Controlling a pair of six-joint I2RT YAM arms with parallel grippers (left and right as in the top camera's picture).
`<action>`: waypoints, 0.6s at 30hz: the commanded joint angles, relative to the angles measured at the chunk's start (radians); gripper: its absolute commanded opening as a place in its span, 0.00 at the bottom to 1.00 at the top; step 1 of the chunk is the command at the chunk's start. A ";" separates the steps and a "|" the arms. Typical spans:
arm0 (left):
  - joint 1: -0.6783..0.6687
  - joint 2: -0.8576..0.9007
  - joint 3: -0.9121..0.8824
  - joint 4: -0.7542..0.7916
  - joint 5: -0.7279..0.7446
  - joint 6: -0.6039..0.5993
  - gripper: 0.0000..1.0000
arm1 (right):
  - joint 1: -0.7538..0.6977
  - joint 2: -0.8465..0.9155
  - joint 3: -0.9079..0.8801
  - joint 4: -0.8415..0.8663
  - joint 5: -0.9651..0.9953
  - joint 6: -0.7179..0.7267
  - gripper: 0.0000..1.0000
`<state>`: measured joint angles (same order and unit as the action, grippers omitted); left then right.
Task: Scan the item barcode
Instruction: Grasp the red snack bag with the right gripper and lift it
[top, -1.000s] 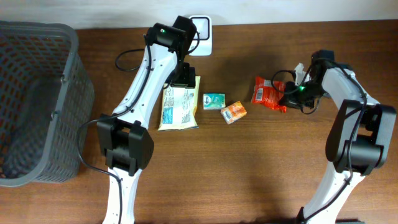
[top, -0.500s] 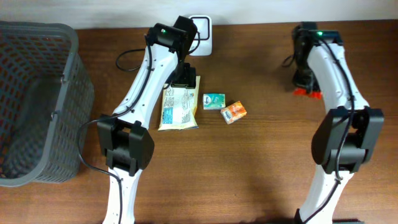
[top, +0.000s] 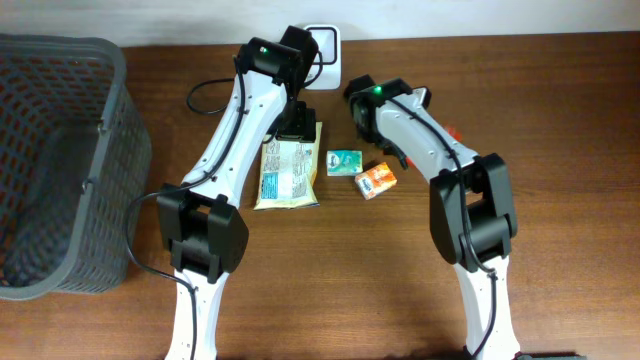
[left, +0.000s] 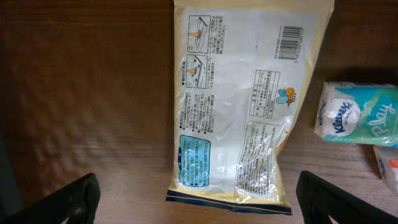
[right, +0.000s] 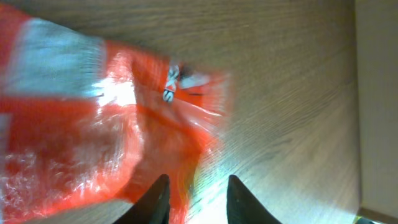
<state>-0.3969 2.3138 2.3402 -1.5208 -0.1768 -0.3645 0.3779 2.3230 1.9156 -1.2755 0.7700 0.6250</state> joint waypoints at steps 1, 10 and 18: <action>-0.004 -0.026 -0.004 -0.001 -0.011 -0.017 0.99 | -0.033 -0.014 0.065 -0.072 0.002 0.008 0.31; -0.004 -0.026 -0.004 -0.001 -0.011 -0.017 0.99 | -0.256 -0.020 0.228 -0.115 -0.774 -0.878 0.65; -0.004 -0.026 -0.004 -0.001 -0.011 -0.017 0.99 | -0.151 -0.011 0.168 0.126 -0.702 -0.980 0.66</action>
<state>-0.3969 2.3138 2.3402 -1.5211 -0.1768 -0.3645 0.2054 2.3180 2.0892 -1.1679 0.0616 -0.3275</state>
